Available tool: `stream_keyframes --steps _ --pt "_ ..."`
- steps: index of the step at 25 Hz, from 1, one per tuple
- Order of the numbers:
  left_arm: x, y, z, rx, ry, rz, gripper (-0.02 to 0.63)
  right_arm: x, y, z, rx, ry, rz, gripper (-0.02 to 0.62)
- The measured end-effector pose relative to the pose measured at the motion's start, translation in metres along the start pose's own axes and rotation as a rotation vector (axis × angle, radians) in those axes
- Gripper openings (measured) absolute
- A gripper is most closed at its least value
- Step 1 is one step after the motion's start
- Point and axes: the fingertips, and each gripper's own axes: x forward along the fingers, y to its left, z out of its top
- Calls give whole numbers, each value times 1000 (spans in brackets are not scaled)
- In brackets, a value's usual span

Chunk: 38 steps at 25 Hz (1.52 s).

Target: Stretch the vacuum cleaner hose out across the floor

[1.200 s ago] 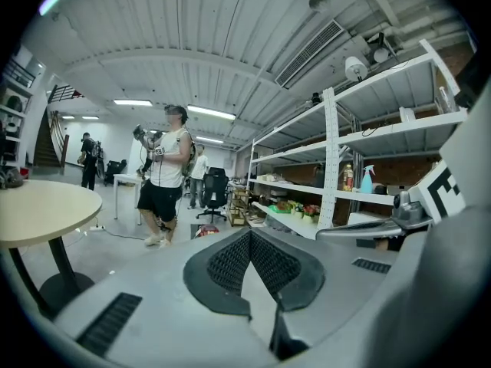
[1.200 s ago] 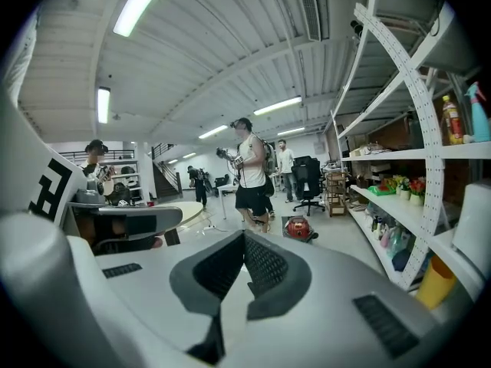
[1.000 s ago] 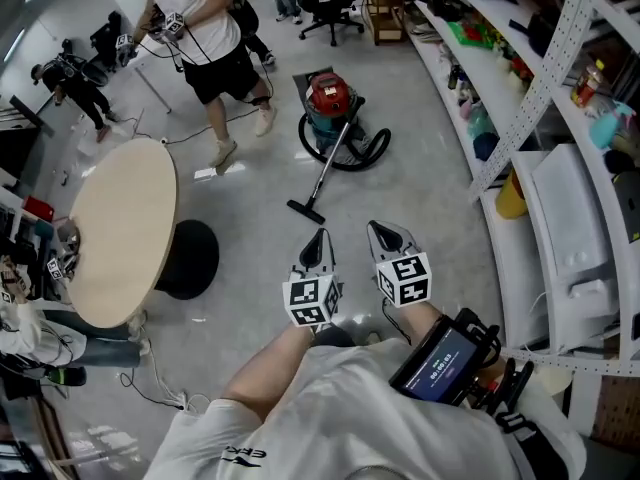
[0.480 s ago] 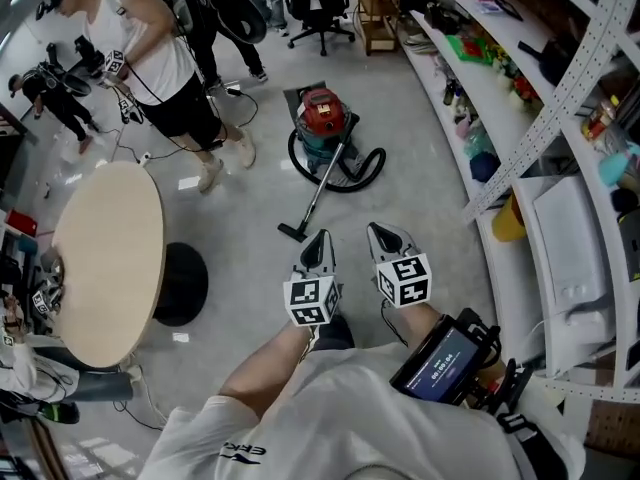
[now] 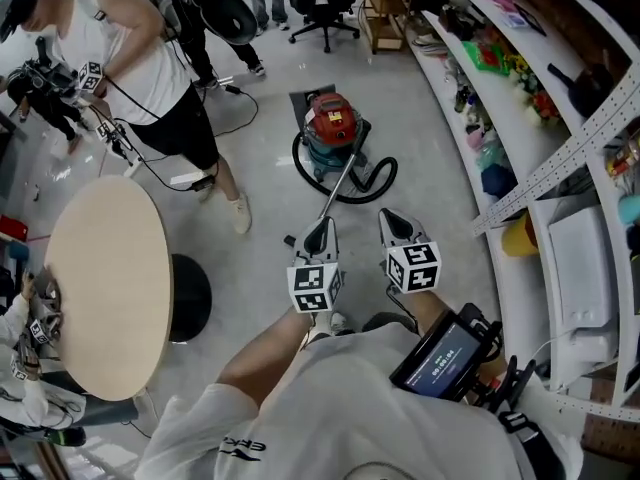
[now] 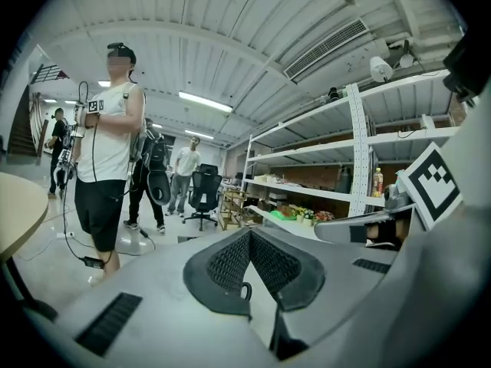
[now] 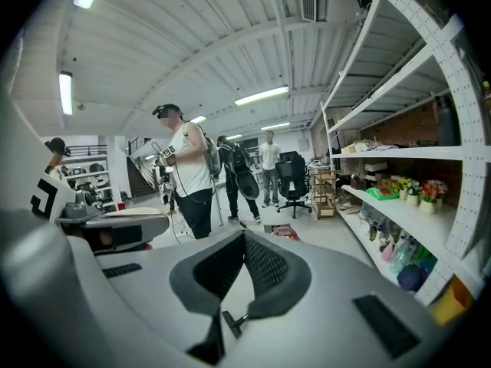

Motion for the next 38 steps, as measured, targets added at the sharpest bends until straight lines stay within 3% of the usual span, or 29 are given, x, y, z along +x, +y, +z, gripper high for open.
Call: stream_keyframes --steps 14,31,38 --pt "112 75 -1 -6 54 24 1 142 -40 28 14 44 9 -5" --pt "370 99 -4 -20 201 148 1 334 -218 54 83 177 123 -5" --pt "423 119 -23 -17 257 176 0 390 -257 40 102 237 135 -5"
